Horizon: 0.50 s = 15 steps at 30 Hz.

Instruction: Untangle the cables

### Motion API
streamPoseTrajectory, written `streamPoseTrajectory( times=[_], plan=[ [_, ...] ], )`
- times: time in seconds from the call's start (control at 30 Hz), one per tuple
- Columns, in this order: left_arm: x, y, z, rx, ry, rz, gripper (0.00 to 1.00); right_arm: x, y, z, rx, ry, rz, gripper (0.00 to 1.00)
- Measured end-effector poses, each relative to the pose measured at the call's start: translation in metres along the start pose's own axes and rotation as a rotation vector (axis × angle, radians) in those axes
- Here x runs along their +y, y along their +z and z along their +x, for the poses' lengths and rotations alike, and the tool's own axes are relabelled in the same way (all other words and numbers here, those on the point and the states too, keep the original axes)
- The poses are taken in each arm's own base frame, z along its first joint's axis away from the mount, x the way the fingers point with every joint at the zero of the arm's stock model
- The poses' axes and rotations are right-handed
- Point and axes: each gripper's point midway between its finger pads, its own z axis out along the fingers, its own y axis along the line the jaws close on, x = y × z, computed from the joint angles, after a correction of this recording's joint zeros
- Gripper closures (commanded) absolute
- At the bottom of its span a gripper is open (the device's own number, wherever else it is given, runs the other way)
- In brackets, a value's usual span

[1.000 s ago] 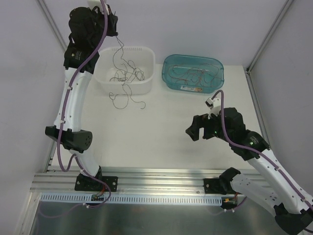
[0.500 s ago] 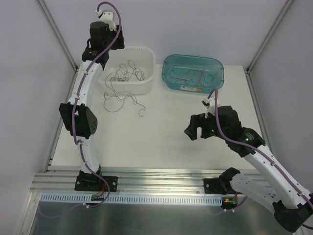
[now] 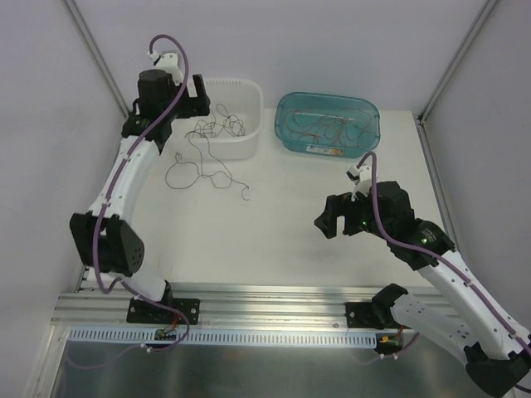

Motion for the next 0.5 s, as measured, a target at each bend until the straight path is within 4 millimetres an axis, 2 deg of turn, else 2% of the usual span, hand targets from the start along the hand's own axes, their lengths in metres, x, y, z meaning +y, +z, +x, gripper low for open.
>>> streamPoseTrajectory(
  times=[0.13,0.2,0.27,0.33,0.5],
  plan=[
    [-0.007,-0.063,0.009,-0.036,-0.033,0.036,0.01,0.001,-0.004,-0.001,-0.018,-0.001,-0.008,0.02],
    [-0.008,-0.083,0.027,-0.030,-0.033,0.053,0.01,0.001,-0.003,0.001,-0.015,-0.001,-0.010,0.02],
    [-0.006,-0.094,0.058,0.010,-0.030,0.062,0.01,0.001,-0.002,0.004,-0.007,0.001,-0.013,0.02],
    [-0.003,-0.093,0.096,0.056,-0.023,0.069,0.01,0.001,-0.001,0.007,0.000,0.003,-0.018,0.02],
    [0.015,-0.086,0.212,0.266,-0.007,0.041,0.01,0.004,0.000,0.006,-0.001,0.012,-0.032,0.02]
  ],
)
